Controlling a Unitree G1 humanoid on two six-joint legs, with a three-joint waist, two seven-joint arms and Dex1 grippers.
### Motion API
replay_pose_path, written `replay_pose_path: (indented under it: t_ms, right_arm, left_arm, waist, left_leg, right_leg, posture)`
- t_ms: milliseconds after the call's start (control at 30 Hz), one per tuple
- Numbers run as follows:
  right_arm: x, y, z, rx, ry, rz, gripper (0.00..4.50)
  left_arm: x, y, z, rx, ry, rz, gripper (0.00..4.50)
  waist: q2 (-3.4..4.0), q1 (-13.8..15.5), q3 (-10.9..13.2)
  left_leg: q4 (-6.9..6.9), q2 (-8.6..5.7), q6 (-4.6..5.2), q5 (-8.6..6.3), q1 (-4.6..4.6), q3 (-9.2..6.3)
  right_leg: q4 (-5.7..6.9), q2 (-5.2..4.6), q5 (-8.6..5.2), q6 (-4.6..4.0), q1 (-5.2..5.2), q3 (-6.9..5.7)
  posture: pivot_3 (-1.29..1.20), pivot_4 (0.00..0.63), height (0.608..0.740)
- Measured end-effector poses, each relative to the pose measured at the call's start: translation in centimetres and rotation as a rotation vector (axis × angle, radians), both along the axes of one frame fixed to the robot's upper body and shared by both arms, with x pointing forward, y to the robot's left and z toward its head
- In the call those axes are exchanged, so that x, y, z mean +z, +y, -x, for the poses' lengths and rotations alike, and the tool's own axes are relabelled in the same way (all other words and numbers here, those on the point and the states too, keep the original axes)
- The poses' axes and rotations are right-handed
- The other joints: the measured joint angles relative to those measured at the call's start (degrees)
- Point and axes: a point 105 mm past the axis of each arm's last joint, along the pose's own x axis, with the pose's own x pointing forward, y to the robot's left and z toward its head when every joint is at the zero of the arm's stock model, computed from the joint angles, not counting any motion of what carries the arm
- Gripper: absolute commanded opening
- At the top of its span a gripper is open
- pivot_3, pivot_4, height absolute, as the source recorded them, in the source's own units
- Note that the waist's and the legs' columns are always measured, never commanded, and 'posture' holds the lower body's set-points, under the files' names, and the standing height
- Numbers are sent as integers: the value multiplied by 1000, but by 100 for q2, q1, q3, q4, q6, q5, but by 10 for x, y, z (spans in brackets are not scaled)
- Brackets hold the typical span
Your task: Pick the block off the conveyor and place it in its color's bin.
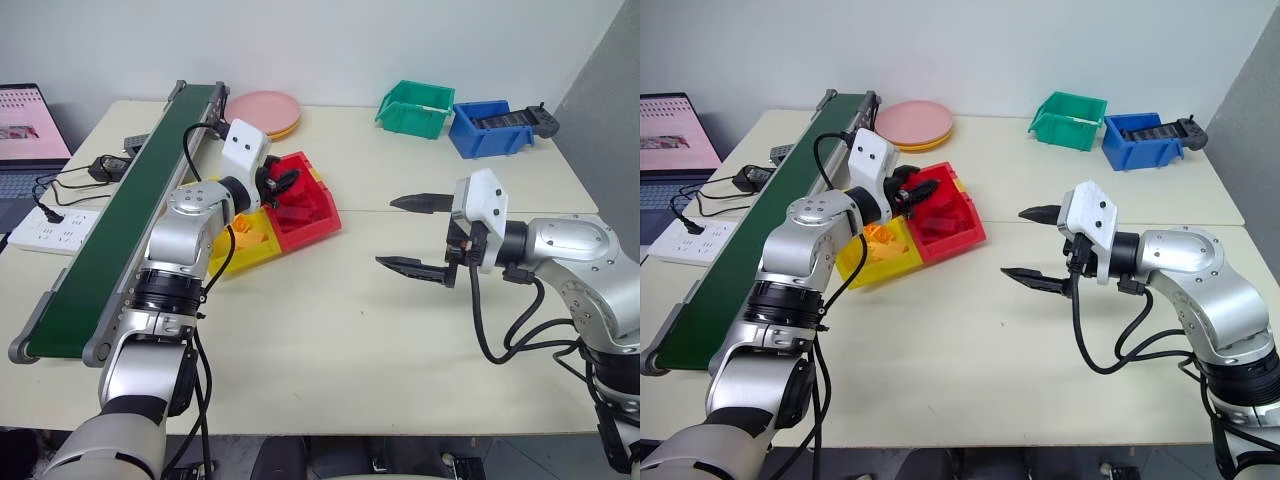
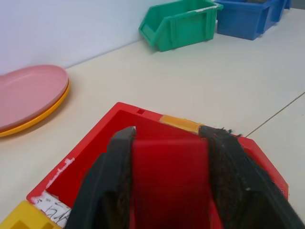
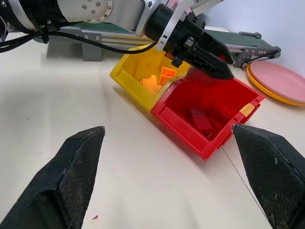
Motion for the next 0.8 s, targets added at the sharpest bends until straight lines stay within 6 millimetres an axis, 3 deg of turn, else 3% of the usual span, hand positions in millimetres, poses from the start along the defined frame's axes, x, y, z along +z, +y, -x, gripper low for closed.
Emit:
replay_pose_path:
  t_ms: [33,200,367,467,533,733,800]
  right_arm:
    - [0,0,0,-2,0,2,4500]
    - [-1,-1,0,-6,2,2,4500]
    - [-1,-1,0,-4,-5,4,4500]
    - [-1,-3,0,-1,-16,8,4500]
    - [-2,-5,0,-1,-28,6,4500]
    - [-15,-26,-10,-53,-58,-16,4500]
    - [-19,-29,-15,-61,-58,-25,4500]
  left_arm:
    - [0,0,0,0,-1,-4,3333]
    - [3,1,0,13,-20,-22,3333]
    - [22,7,14,20,-81,-21,3333]
    - [32,14,41,-2,-140,-36,3333]
    - [29,24,63,-14,-143,-78,3333]
    - [-16,68,127,126,24,-21,3333]
    - [-22,74,143,174,38,7,3333]
  waist:
    - [0,-1,0]
    - [0,-4,0]
    - [0,-37,0]
    - [0,-65,0]
    - [1,-66,0]
    - [0,-49,0]
    - [-2,-32,0]
  left_leg:
    - [0,0,0,0,0,-1]
    - [1,0,0,0,0,-1]
    - [0,1,0,0,0,0]
    - [-2,6,-1,1,1,0]
    - [-3,9,-1,1,6,2]
    - [0,9,0,0,25,4]
    - [0,9,0,0,23,-4]
  right_leg:
    - [0,0,0,0,0,-1]
    - [1,0,0,0,0,-1]
    - [-1,0,0,0,0,3]
    - [-1,1,0,0,-2,3]
    - [2,4,0,0,-2,6]
    - [5,3,-1,1,18,8]
    - [4,3,-1,1,19,-1]
  posture:
    - [0,150,740]
    - [0,150,740]
    - [0,150,740]
    - [0,150,740]
    - [0,150,740]
    - [0,150,740]
    - [0,150,740]
